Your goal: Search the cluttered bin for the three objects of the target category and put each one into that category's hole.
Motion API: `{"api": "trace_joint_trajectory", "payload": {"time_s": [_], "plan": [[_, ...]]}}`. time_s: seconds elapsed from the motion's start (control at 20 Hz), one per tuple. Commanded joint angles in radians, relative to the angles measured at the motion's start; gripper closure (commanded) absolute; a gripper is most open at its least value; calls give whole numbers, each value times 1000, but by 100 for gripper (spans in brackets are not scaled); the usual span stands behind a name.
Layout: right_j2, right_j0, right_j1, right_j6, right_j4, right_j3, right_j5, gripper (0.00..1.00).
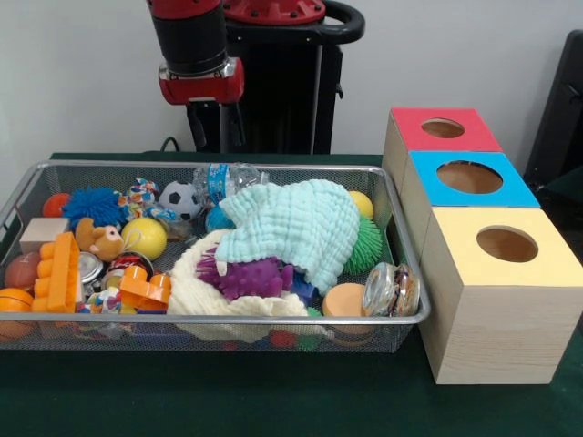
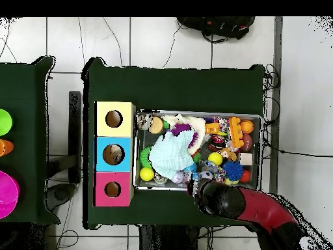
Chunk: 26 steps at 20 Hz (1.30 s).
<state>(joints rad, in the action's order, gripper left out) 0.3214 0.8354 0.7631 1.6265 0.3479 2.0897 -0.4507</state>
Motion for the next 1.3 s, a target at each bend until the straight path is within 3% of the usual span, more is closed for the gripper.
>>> {"api": "trace_joint_trajectory", "payload": {"time_s": [0.05,0.4,1.3], "plan": [[-21,-24,-73,83,69,-33,110,0],[-100,-70,-232,114,138,-114,305,0],[-164,-83,-276,144,118,-89,475,0]]}}
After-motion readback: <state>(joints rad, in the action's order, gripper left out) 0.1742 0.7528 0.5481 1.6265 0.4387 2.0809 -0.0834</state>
